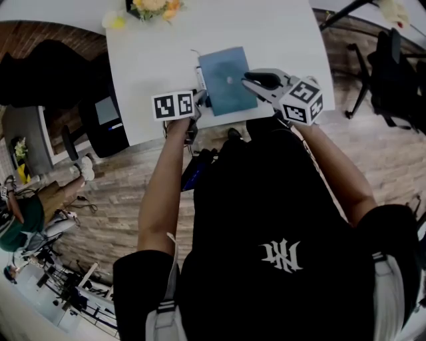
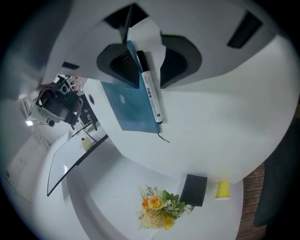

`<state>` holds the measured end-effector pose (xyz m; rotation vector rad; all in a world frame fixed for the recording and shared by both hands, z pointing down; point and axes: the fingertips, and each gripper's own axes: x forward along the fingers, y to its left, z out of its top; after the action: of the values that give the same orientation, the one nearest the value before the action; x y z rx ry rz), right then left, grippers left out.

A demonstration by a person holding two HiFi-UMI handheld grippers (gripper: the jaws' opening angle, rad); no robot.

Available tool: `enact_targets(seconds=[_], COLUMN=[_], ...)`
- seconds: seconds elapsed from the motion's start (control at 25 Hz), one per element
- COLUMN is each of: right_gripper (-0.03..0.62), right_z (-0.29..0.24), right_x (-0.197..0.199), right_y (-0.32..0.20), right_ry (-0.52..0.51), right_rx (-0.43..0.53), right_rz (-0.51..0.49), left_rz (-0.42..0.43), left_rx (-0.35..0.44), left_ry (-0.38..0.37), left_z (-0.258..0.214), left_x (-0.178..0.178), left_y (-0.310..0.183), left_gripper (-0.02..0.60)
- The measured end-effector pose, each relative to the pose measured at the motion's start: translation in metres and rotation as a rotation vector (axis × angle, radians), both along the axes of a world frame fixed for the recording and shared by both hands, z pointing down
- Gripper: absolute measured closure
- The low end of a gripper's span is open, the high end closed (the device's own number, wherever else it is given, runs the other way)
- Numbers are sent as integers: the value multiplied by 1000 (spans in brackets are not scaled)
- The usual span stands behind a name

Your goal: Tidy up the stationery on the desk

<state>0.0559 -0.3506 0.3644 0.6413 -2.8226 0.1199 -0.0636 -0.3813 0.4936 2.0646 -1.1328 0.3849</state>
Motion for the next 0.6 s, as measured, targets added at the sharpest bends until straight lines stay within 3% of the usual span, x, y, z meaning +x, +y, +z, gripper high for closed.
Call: enact_targets(seconds=[0.12,0.2,0.44,0.6], right_gripper=[507,507,522,540], right_z=[-14,-29,-87,-114], right_x=[-1,-5,-19,-23], right_y=[8,20,74,110], right_ry=[-28,-51,-108,-76], right_rx=[28,64,234,361], right_rz=[-22,-62,-189,-185], left_rz=[-7,-9,17,-15], left_rx=[71,163,588,873], left_ry=[18,26,67,119], left_z=[-20,-42,-136,-188], left_x=[-13,-25,-58,-78], left_y=[4,11,58,107], left_gripper=[442,446,578,580])
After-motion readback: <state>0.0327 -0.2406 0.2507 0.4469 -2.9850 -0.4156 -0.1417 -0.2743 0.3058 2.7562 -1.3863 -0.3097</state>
